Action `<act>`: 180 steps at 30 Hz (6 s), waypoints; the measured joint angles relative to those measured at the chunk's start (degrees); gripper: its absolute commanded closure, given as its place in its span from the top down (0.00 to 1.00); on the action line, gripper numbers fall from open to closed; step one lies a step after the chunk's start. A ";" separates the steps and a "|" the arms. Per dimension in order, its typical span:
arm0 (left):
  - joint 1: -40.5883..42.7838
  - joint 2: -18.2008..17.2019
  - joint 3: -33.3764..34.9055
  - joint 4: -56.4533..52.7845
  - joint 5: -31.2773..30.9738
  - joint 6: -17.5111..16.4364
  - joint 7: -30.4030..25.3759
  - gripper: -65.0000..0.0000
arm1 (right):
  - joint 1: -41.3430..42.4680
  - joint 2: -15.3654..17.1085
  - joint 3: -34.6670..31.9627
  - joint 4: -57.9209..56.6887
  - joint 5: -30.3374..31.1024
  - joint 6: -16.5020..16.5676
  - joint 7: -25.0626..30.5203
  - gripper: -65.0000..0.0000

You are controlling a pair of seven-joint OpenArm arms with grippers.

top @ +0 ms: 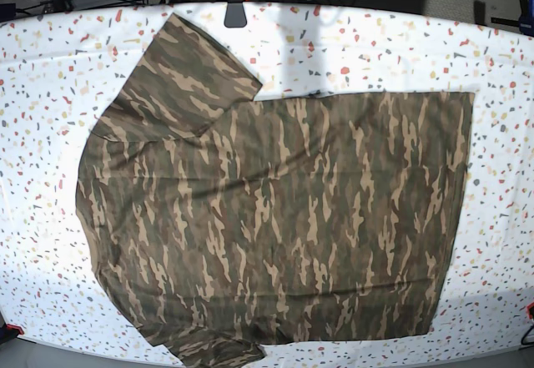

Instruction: Fold the T-shirt properly

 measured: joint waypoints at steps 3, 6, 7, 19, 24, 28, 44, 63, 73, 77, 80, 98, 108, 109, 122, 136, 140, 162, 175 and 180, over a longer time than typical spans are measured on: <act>0.42 -0.48 0.00 0.00 0.55 -0.15 0.76 0.45 | -4.74 0.31 -0.07 6.51 1.01 1.68 -3.69 0.36; 1.31 -0.96 0.00 0.11 4.96 -0.20 2.67 0.45 | -10.10 1.09 -0.07 13.14 4.87 1.44 -4.70 0.36; 1.40 -1.05 0.00 0.11 5.95 -0.24 5.77 0.45 | -11.78 1.51 -0.07 15.30 5.97 1.29 -4.55 0.36; 7.98 -4.17 0.00 13.27 7.52 -0.22 12.70 0.45 | -28.11 2.67 9.40 39.12 9.14 1.33 -3.82 0.36; 16.87 -5.70 0.02 25.99 7.37 0.13 13.11 0.45 | -32.98 2.97 15.43 45.68 9.16 1.36 7.67 0.37; 19.69 -6.54 0.00 34.75 7.13 0.79 12.59 0.45 | -35.39 2.97 18.62 49.46 9.09 2.08 10.49 0.37; 21.03 -6.51 0.02 46.64 7.10 5.03 12.96 0.45 | -36.13 2.97 19.89 64.83 9.05 5.66 9.70 0.37; 21.07 -6.49 0.02 57.44 10.36 5.18 10.80 0.45 | -24.50 -5.75 25.64 76.15 40.37 5.22 -12.52 0.36; 20.79 -6.49 0.00 59.98 10.36 14.21 2.29 0.45 | -15.69 -11.63 36.02 76.15 40.59 5.07 -13.31 0.36; 17.68 -6.45 0.00 60.00 10.34 14.12 6.10 0.45 | -12.72 -12.26 39.85 76.15 39.43 0.57 -14.25 0.36; 14.95 -6.49 0.04 60.00 10.19 14.19 8.83 0.45 | -9.38 -15.21 44.11 76.19 38.45 -10.75 -17.62 0.36; 10.21 -6.51 0.04 66.16 27.50 13.92 33.29 0.45 | -8.83 -9.07 52.17 76.17 29.29 9.62 -17.00 0.36; 8.11 -6.51 0.09 77.50 47.54 14.38 40.28 0.45 | -8.87 6.36 50.97 76.17 1.22 10.29 -6.12 0.36; 8.13 -6.54 0.11 77.50 47.47 15.12 40.19 0.45 | -8.90 7.85 50.49 76.17 -1.42 10.32 -6.10 0.36; 7.87 -15.41 0.31 77.48 52.94 5.25 39.69 0.45 | -23.06 19.04 41.64 76.48 -33.40 10.51 10.32 0.36; 2.58 -30.69 0.39 75.56 49.03 -5.66 45.70 0.45 | -27.08 16.33 39.60 83.03 -27.91 10.45 5.16 0.37; -3.67 -30.75 0.42 69.42 44.30 -11.19 46.51 0.45 | -27.26 12.98 39.60 87.34 -27.23 10.47 3.76 0.37; -15.15 -34.75 0.44 48.83 49.79 -20.79 36.63 0.38 | -27.23 10.64 39.60 88.11 -27.34 10.47 4.33 0.37; -14.64 -33.03 0.35 48.63 49.79 -21.22 30.80 0.00 | -27.26 7.28 39.60 87.91 -11.89 10.43 12.70 0.37; -14.53 -33.05 0.35 48.61 49.83 -21.51 28.09 0.00 | -27.39 11.30 35.91 87.73 -18.12 10.43 -5.86 0.39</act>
